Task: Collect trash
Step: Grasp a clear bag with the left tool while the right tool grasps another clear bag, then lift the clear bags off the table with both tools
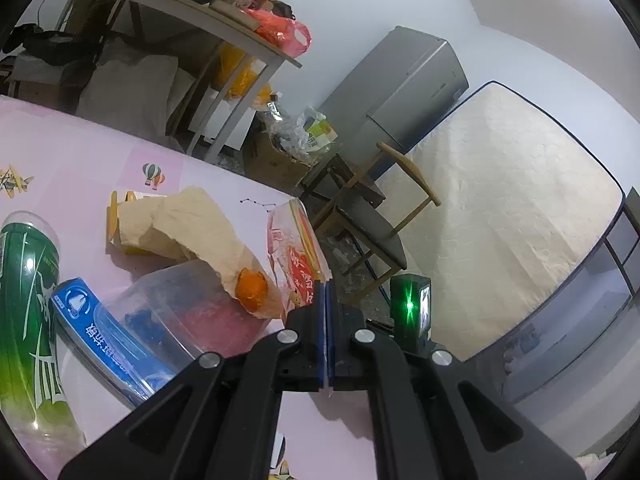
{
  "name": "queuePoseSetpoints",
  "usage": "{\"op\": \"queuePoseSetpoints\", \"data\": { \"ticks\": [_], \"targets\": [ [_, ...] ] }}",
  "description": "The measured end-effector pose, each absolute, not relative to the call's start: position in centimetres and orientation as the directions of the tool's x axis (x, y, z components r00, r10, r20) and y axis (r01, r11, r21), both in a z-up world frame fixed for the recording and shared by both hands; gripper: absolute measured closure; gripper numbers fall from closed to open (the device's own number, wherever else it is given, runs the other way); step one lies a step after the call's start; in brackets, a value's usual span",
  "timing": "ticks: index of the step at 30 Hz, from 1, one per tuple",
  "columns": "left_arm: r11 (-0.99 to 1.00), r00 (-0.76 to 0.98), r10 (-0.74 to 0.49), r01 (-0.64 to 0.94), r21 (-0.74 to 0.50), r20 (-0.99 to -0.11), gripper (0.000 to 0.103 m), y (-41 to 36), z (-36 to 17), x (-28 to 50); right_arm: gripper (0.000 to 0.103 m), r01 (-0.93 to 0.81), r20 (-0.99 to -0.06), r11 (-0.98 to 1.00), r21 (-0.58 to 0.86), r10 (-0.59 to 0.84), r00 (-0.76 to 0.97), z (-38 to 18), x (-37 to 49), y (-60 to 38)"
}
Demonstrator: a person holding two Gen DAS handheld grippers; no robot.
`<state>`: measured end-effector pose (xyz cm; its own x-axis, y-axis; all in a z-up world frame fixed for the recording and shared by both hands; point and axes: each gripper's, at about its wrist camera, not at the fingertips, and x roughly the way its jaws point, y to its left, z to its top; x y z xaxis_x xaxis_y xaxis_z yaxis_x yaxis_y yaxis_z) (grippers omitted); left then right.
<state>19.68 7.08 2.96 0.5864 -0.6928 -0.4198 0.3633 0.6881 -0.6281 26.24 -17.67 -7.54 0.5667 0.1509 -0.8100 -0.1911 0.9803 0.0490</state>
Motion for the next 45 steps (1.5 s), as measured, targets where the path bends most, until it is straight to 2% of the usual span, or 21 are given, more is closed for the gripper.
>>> {"op": "queuePoseSetpoints", "data": {
  "ticks": [9, 26, 45],
  "targets": [
    [0.694, 0.583, -0.693, 0.380, -0.611, -0.424, 0.103, 6.3, 3.3, 18.5, 0.076, -0.122, -0.792, 0.991, 0.045, 0.110, 0.600, -6.6, 24.5, -19.1],
    [0.747, 0.568, -0.664, 0.475, -0.465, -0.486, 0.103, 0.2, 4.6, 14.4, 0.077, 0.038, -0.761, 0.994, 0.101, 0.053, 0.647, -3.9, 19.4, -24.1],
    [0.756, 0.574, -0.652, 0.541, -0.369, -0.496, 0.103, -3.7, 6.2, 11.2, 0.076, 0.112, -0.720, 0.977, 0.183, 0.055, 0.691, -2.0, 14.7, -26.6]
  ]
}}
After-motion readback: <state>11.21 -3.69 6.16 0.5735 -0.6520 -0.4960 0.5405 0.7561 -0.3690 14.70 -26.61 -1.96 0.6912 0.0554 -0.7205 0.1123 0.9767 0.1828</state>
